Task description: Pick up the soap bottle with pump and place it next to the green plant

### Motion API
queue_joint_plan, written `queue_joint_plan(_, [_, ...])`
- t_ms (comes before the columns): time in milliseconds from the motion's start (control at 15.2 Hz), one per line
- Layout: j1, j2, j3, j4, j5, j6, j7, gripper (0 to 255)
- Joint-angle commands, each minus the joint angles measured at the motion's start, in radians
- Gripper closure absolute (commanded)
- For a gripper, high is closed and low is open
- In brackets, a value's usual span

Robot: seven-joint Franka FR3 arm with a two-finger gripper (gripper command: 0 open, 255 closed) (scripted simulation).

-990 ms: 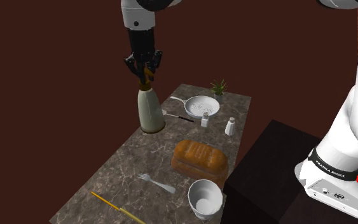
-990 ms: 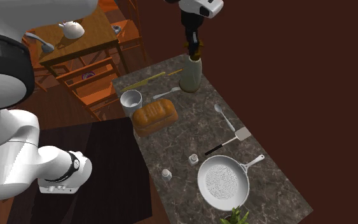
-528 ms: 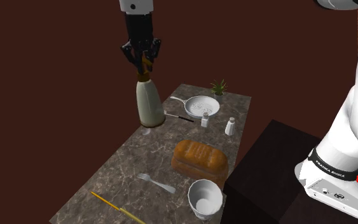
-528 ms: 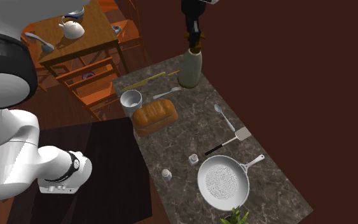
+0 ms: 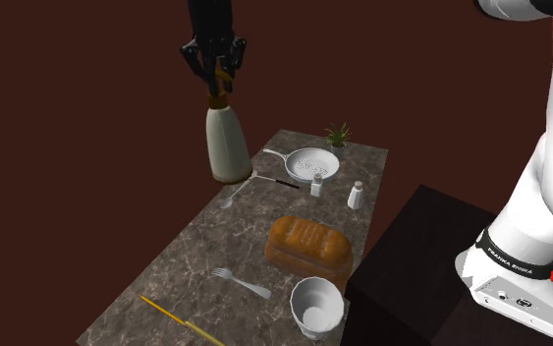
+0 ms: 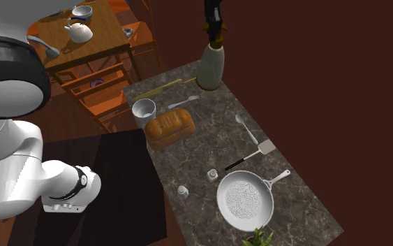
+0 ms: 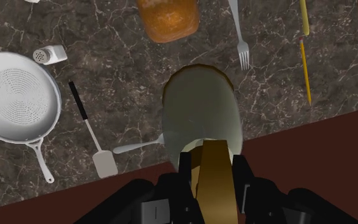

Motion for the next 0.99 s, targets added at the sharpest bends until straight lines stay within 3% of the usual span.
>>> queue_joint_plan(0, [0.009, 0.013, 0.001, 0.051, -0.006, -0.038, 0.004, 255])
queue_joint_plan(330, [0.032, 0.058, 0.001, 0.188, -0.023, -0.131, 0.008, 255])
queue_joint_plan(594, [-0.072, -0.079, -0.016, -0.006, 0.037, -0.068, -0.082, 255])
queue_joint_plan(924, [-0.170, -0.205, -0.057, -0.168, 0.094, -0.026, -0.206, 255])
